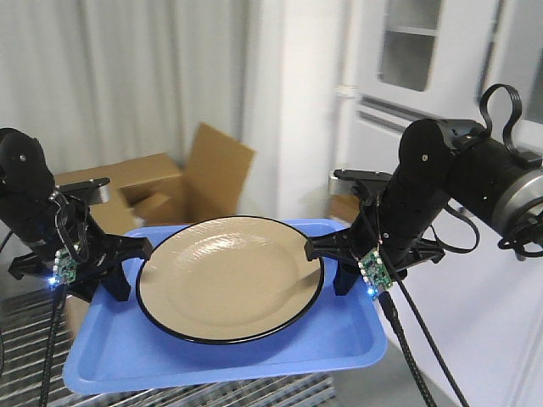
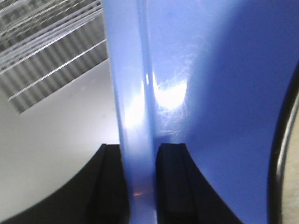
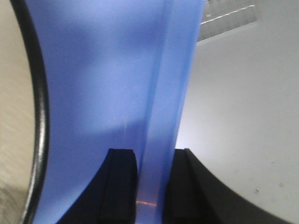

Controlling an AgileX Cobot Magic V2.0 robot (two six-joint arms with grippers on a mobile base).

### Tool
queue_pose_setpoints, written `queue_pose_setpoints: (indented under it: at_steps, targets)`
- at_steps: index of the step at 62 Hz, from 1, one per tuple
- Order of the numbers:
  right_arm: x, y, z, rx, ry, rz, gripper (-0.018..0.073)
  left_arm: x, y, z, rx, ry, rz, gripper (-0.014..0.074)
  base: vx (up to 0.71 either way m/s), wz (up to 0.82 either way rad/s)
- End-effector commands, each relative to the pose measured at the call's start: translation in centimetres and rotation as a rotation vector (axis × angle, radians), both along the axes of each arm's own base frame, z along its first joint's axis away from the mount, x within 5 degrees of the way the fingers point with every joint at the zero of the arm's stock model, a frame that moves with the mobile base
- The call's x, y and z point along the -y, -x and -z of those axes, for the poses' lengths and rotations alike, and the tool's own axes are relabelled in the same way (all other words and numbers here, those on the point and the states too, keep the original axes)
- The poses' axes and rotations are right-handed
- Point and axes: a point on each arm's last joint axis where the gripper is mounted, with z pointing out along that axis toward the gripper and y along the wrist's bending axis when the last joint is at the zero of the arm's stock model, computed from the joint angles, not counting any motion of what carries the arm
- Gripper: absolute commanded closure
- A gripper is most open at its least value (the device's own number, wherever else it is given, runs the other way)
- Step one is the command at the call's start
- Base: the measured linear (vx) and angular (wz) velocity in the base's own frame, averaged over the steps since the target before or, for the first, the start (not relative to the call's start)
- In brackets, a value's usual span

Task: Place disk in tray to left cabinet
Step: 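Hold the tray while the base drives up to the open cabinet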

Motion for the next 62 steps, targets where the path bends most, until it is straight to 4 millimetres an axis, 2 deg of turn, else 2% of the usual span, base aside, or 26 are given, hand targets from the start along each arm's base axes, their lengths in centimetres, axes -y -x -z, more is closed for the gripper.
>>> queue_pose_setpoints:
  at_steps: [1,27,62]
  targets:
    - [-0.35,1.75,-4.08,0.089,-0.095,-0.027,0.0561,1.36,1.47,-3.71,0.096,0.108,0.03,0.0597,0.43,-0.67]
    - [-0.38,1.66,-4.13,0.099,-0.099,-0.026,0.0561,1.32,1.46,-3.7,0.097,0.103,0.03,0.0597,0.35,-0.75]
    - [-0.38,1.66,-4.13,0.099,-0.099,-0.026,0.0561,1.3,1.42,-3.65,0.096,0.102,0.029,0.0597,0.21,-0.79]
